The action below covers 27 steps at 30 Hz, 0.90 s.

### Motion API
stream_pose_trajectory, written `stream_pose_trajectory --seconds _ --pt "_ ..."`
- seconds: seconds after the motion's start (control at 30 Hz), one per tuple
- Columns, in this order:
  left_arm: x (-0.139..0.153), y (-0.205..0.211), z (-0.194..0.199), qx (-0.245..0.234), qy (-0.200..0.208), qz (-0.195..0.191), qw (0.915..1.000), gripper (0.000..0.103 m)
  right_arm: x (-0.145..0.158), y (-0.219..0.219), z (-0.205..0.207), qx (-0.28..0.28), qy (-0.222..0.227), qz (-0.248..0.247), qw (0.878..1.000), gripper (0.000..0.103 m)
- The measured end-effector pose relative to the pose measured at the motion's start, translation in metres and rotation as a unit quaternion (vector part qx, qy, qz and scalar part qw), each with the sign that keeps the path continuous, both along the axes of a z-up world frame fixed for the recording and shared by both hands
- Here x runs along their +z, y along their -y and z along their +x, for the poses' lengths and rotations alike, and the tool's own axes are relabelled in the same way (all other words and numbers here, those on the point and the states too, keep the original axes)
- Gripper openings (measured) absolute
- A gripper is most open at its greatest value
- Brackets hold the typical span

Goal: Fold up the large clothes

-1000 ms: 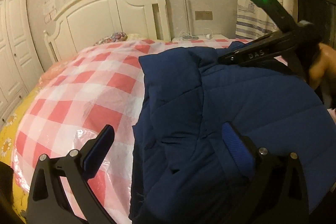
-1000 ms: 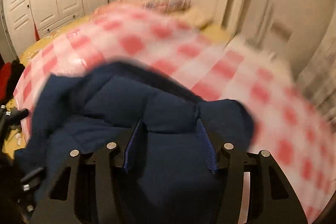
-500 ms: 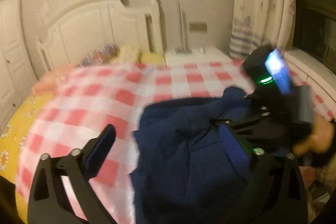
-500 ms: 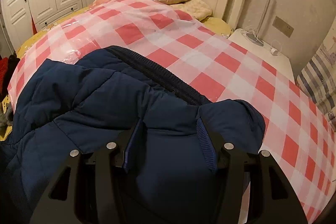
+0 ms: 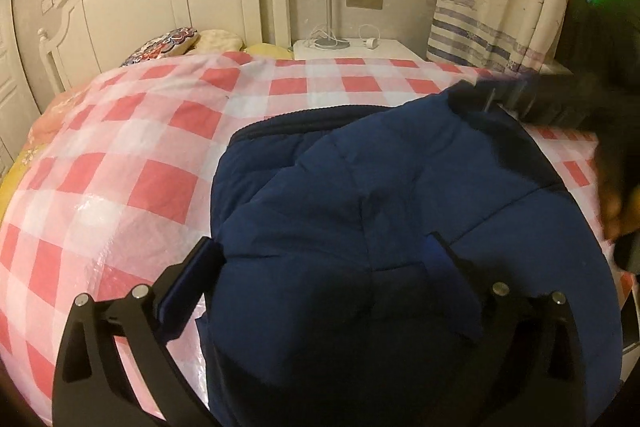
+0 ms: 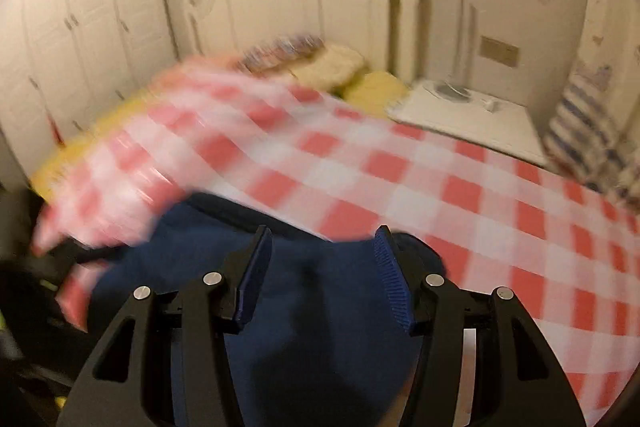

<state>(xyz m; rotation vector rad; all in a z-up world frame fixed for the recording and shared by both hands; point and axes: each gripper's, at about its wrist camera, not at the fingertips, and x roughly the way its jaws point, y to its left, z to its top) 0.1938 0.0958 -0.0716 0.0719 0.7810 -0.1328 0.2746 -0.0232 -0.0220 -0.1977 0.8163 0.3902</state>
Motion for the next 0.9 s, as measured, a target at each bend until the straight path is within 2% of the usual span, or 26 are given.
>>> stream_pose_trajectory --seconds 0.03,0.13,0.3,0.4,0.43,0.5,0.53,0.57,0.6,0.7,0.77,0.83,0.9 --pt "0.000 -0.001 -0.001 0.004 0.001 0.001 1.0000 0.101 -0.020 -0.004 0.005 0.007 -0.012 -0.022 1.000 0.055" --pt "-0.002 -0.002 0.000 0.008 0.000 0.000 1.0000 0.101 -0.032 0.007 0.011 0.013 -0.023 0.034 0.999 0.057" --pt "-0.002 -0.004 -0.001 0.005 0.004 -0.005 1.0000 0.101 -0.005 0.000 0.008 0.004 -0.031 -0.019 0.999 0.057" --pt "-0.003 -0.004 -0.001 0.006 0.006 -0.006 1.0000 0.101 0.018 0.012 0.001 -0.021 0.014 0.039 0.999 0.057" --pt "-0.003 -0.005 -0.001 0.006 0.005 -0.006 1.0000 0.101 0.019 0.012 0.002 -0.032 0.021 0.040 0.998 0.057" --pt "-0.003 -0.005 -0.001 0.005 0.005 -0.006 1.0000 0.101 0.004 0.003 0.011 -0.026 0.003 0.003 1.000 0.058" --pt "-0.003 -0.006 -0.001 0.007 0.005 -0.006 0.9999 0.101 -0.015 -0.005 0.017 -0.012 -0.030 -0.021 0.999 0.060" --pt "-0.003 -0.006 0.000 0.009 0.004 -0.006 0.9999 0.101 -0.027 -0.009 0.019 -0.002 -0.043 -0.032 0.999 0.061" --pt "-0.004 -0.008 0.002 0.008 0.000 -0.011 0.9999 0.101 -0.029 -0.010 0.018 0.003 -0.031 -0.033 0.999 0.063" --pt "-0.003 -0.009 0.002 0.005 -0.002 -0.016 0.9998 0.101 -0.023 -0.007 0.020 -0.007 -0.050 -0.030 0.998 0.063" --pt "-0.003 -0.009 0.001 0.005 0.000 -0.018 0.9998 0.101 -0.011 -0.004 0.012 -0.017 -0.052 -0.022 0.998 0.063" --pt "-0.004 -0.011 0.000 0.005 0.001 -0.023 0.9997 0.101 0.002 0.001 -0.008 -0.013 -0.034 0.004 0.999 0.063" --pt "-0.004 -0.012 0.001 0.005 0.001 -0.026 0.9997 0.101 0.012 0.008 -0.040 0.000 -0.012 0.032 0.999 0.072"
